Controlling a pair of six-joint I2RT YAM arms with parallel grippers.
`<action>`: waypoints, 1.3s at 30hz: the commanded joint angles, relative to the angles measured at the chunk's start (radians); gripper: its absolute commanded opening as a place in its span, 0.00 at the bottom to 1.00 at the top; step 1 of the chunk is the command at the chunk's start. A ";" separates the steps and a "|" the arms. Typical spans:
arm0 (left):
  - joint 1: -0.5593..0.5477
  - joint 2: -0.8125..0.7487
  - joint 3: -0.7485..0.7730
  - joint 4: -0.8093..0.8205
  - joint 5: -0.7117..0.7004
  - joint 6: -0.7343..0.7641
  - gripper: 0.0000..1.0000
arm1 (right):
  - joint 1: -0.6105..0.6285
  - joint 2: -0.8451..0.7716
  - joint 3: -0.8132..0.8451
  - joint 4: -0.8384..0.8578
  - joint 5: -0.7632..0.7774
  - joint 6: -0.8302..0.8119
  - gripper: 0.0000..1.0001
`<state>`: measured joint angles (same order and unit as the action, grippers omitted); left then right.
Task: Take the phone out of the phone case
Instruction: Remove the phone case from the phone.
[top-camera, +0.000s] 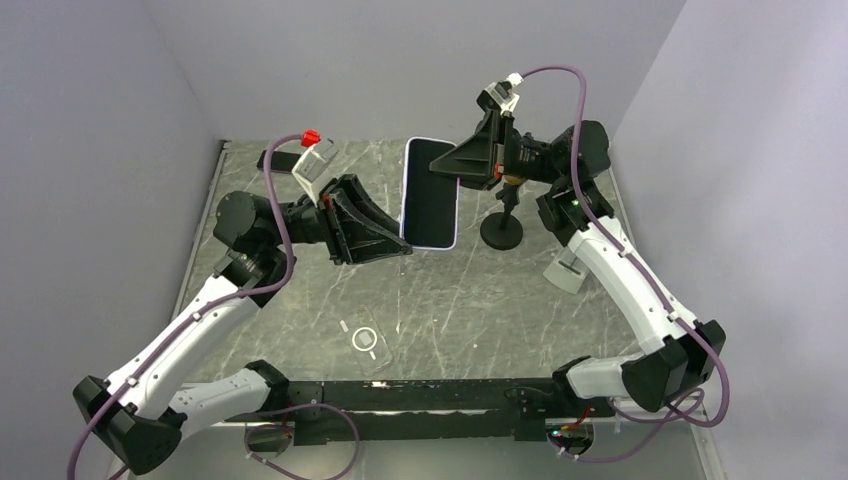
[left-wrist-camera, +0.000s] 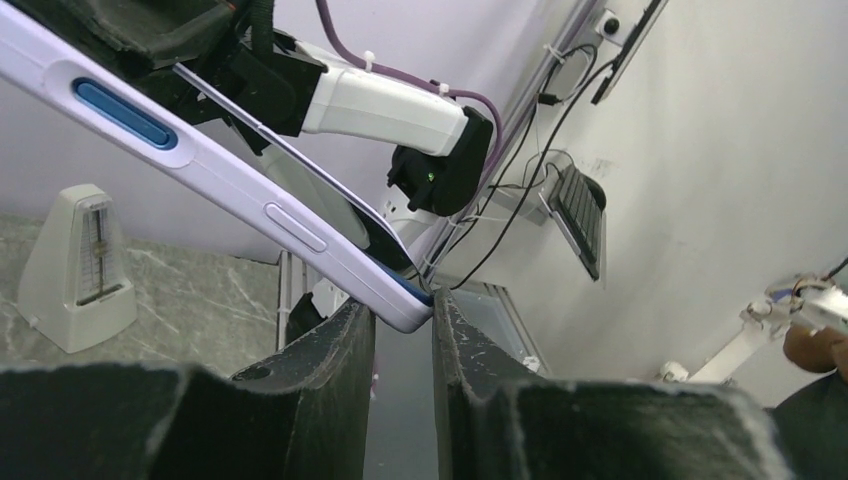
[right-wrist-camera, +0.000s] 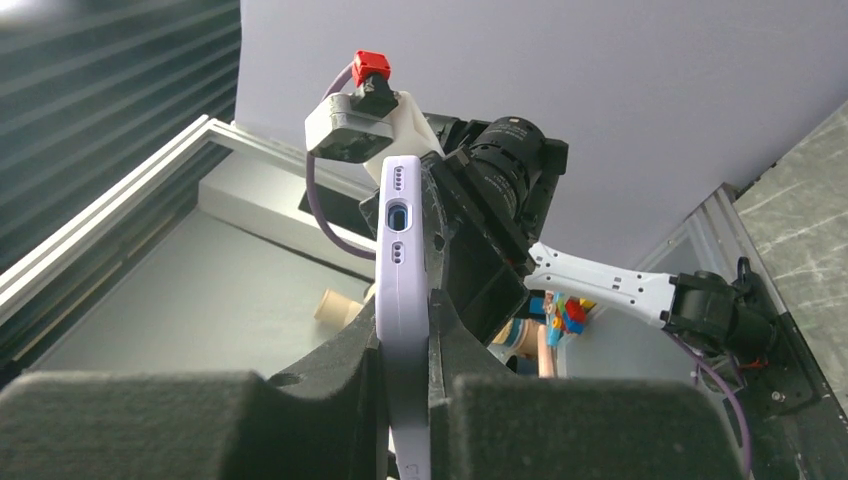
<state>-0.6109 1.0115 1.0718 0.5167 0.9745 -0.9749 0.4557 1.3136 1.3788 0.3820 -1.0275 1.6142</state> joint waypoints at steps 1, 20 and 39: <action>0.015 0.053 0.057 0.008 -0.003 0.127 0.00 | 0.019 -0.014 0.028 0.127 -0.090 0.134 0.00; 0.027 0.155 0.101 -0.157 0.037 0.215 0.00 | 0.029 -0.007 -0.003 0.341 -0.094 0.291 0.00; 0.028 0.157 0.246 -0.886 -0.477 0.367 0.00 | 0.128 -0.025 -0.062 0.337 0.019 0.197 0.00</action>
<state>-0.6147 1.1011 1.2736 0.0391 1.0489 -0.7696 0.4614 1.3540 1.2797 0.6769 -1.0111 1.7836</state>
